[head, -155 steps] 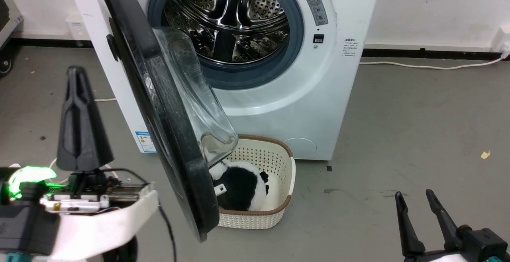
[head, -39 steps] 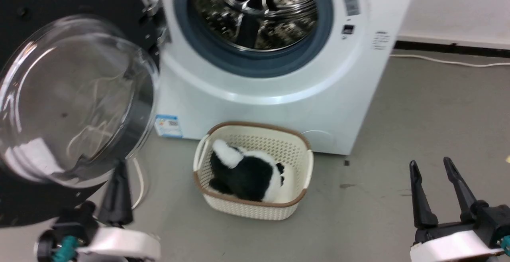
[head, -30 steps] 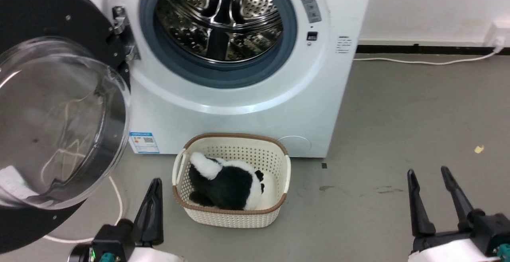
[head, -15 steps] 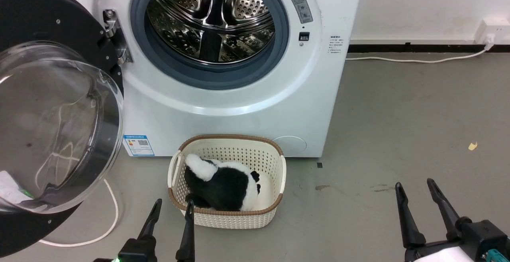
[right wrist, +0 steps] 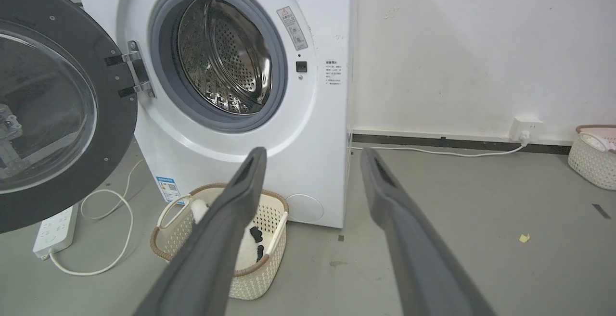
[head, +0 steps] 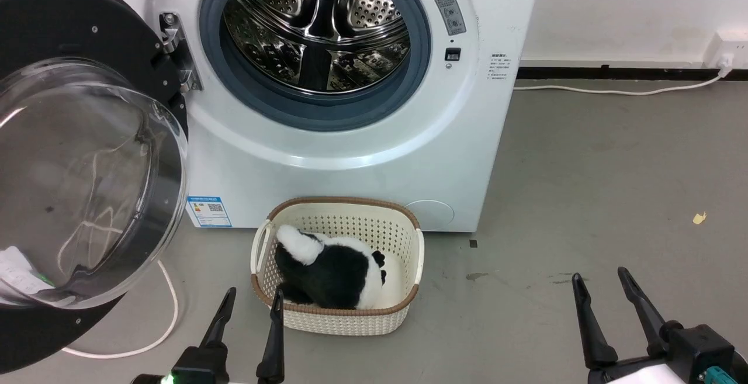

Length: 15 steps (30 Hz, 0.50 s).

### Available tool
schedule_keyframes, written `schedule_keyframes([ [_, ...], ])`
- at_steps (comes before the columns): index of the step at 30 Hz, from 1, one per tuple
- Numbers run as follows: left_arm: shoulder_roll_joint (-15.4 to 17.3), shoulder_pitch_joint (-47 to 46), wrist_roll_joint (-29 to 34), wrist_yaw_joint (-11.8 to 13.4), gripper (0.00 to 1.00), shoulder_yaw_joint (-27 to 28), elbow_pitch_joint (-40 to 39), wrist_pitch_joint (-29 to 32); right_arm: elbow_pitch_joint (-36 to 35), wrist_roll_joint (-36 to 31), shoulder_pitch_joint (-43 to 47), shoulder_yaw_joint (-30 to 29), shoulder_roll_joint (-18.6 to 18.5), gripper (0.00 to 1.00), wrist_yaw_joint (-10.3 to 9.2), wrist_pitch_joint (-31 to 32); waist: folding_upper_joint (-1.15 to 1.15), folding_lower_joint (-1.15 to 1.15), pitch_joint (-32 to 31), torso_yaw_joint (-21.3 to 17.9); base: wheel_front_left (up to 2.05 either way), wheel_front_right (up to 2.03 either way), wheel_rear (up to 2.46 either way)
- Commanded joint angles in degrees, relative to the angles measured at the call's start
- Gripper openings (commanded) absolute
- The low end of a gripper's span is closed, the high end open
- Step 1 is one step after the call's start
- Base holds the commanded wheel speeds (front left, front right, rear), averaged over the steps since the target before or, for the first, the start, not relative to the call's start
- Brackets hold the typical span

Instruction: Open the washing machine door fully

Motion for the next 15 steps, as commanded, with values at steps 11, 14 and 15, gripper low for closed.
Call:
schedule_keyframes([
  [11, -0.87, -0.14, 1.37, -0.86, 1.0, 1.2, 0.34, -0.31, 0.35, 0.81, 0.88, 0.47, 0.19, 1.0, 0.06, -0.38, 0.0, 0.0, -0.25, -0.07, 0.0, 0.0, 0.0],
  [14, -0.58, -0.02, 0.98, -0.62, 0.0, 1.17, 0.08, 0.06, 0.19, 0.46, -0.08, 0.33, -0.01, 0.0, 0.0, 0.07, 0.0, 0.0, -0.26, -0.05, 0.0, 0.0, 0.0],
  [15, -0.61, -0.07, 1.08, -0.68, 0.0, 1.27, 0.04, 0.21, 0.17, 0.4, -0.13, 0.32, -0.01, 0.0, 0.0, 0.21, 0.0, 0.0, -0.24, -0.04, 0.0, 0.0, 0.0],
])
